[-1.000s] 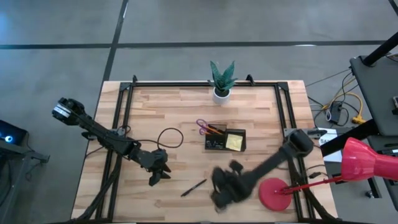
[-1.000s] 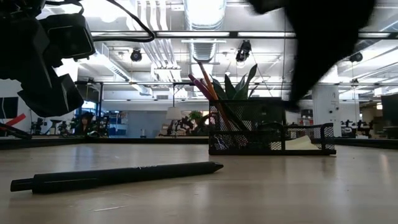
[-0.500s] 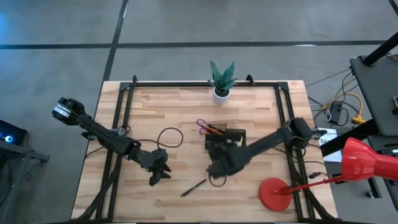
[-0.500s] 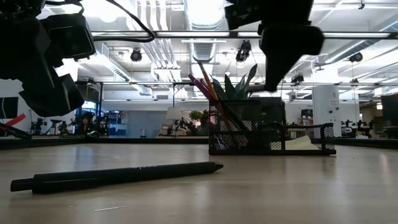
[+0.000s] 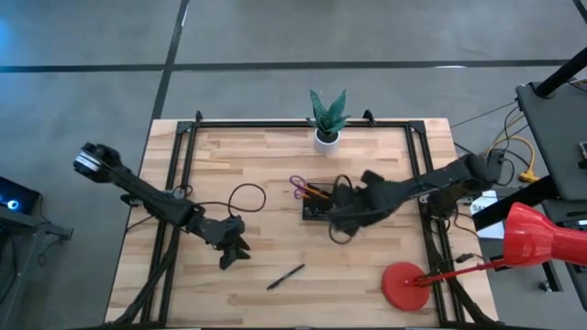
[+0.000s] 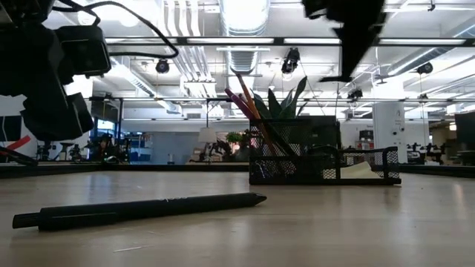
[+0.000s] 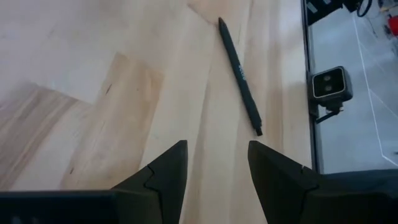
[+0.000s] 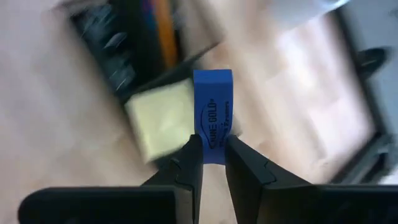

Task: Pick and place office supplies into organizer
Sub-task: Put the blue eraser into the black organizer

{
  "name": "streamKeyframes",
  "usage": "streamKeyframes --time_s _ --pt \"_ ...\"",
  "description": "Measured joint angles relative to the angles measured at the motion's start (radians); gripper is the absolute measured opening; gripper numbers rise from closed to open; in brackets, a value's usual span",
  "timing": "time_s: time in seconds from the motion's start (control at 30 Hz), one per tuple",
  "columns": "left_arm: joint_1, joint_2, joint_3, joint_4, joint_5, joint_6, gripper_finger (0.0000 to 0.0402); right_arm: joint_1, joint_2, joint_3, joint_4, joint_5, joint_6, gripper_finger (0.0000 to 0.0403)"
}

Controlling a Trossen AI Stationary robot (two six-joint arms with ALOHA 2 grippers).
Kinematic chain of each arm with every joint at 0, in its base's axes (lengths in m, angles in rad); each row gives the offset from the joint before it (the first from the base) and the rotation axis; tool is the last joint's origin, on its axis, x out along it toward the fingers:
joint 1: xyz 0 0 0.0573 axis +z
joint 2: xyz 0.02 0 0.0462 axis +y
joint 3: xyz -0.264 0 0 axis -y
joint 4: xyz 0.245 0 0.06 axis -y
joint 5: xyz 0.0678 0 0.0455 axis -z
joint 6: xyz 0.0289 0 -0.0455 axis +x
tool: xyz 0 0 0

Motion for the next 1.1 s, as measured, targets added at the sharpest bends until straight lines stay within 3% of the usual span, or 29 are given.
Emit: streamKeyframes --time_s 0.13,0.37,0.73,1.1 --pt "0.022 -0.052 -0.005 -0.043 0.002 0.001 0.0154 0.014 -0.020 -0.053 0.053 -0.085 -0.039 0.0047" --pt "0.054 -0.119 -0.011 -0.102 0.000 0.001 0.0154 0.008 0.060 -0.057 0.244 -0.105 -0.211 0.0047" --pt "0.131 -0.183 -0.012 -0.104 0.002 0.000 0.0154 -0.030 0.178 -0.045 0.339 -0.117 -0.463 0.0047" --pt "0.285 -0.290 -0.013 -0.218 0.000 0.027 0.0154 -0.075 0.244 -0.026 0.402 -0.122 -0.584 0.0047"
